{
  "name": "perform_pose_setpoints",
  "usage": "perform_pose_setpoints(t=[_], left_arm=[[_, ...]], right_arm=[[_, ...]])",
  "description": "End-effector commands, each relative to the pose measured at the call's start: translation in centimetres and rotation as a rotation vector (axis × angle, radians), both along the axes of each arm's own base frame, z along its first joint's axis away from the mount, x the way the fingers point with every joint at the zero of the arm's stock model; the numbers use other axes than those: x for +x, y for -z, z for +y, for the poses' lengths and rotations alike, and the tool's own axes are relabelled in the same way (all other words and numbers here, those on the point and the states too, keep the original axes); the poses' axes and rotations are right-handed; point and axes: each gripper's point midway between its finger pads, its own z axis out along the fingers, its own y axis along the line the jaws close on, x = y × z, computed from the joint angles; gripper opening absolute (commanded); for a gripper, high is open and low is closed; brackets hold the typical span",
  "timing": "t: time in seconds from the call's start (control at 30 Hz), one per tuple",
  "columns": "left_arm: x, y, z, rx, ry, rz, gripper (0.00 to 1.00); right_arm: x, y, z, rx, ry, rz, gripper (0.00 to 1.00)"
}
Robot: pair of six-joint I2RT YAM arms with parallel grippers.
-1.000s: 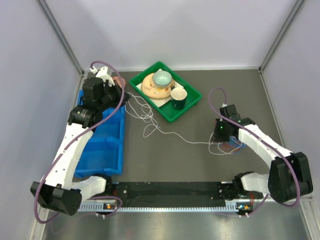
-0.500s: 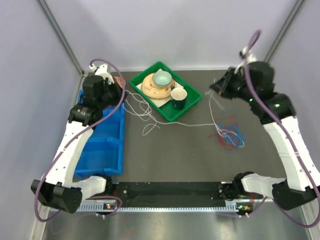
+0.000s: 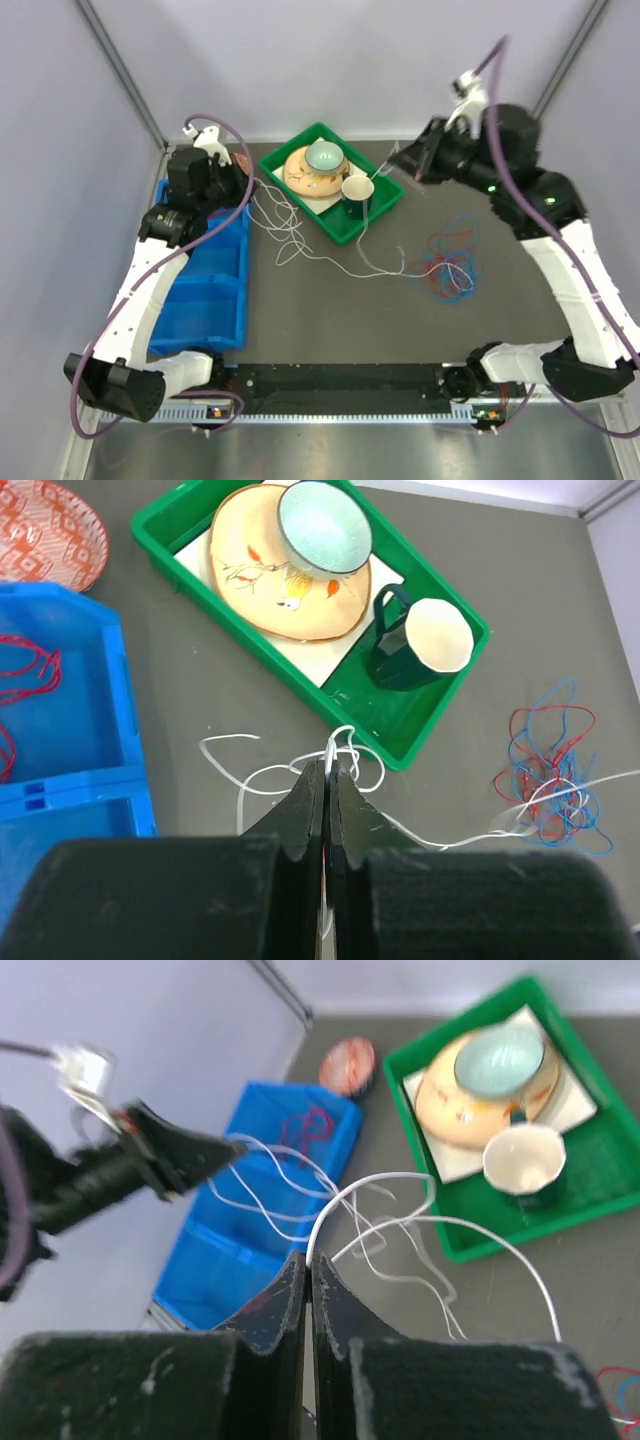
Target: Untangle the cables
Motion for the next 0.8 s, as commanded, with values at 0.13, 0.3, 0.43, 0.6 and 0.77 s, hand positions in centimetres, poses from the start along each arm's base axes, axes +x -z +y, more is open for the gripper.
perform_pose_setpoints(t=[0.13, 0.3, 0.43, 0.6, 0.77], left_arm=[[-0.6, -4.3, -1.7, -0.061, 0.101, -0.142, 0.0], [-1.5, -2.7, -3.5, -0.095, 0.206, -0.085, 0.0], [-2.1, -1.4, -4.7, -0.078, 0.234, -0.061, 0.0], [-4.3, 1.3, -9.3, 0.023, 0.362, -0.02, 0.0], [-6.8, 5.8, -15.2, 0.133, 0.523, 0.068, 0.0]], right_arm=[[-1.8, 15.7, 1.9, -0.161, -0.047, 0.269, 0.0], [-4.4, 24.8, 3.0, -0.266, -0.154, 0.474, 0.24], [-4.4, 27.1, -0.6, -0.397, -0.014, 0.527, 0.86], [-3.9, 27.4, -5.9, -0.344, 0.2, 0.552, 0.88], [-5.6, 30.8, -10.3, -0.24, 0.401, 0.714, 0.77]])
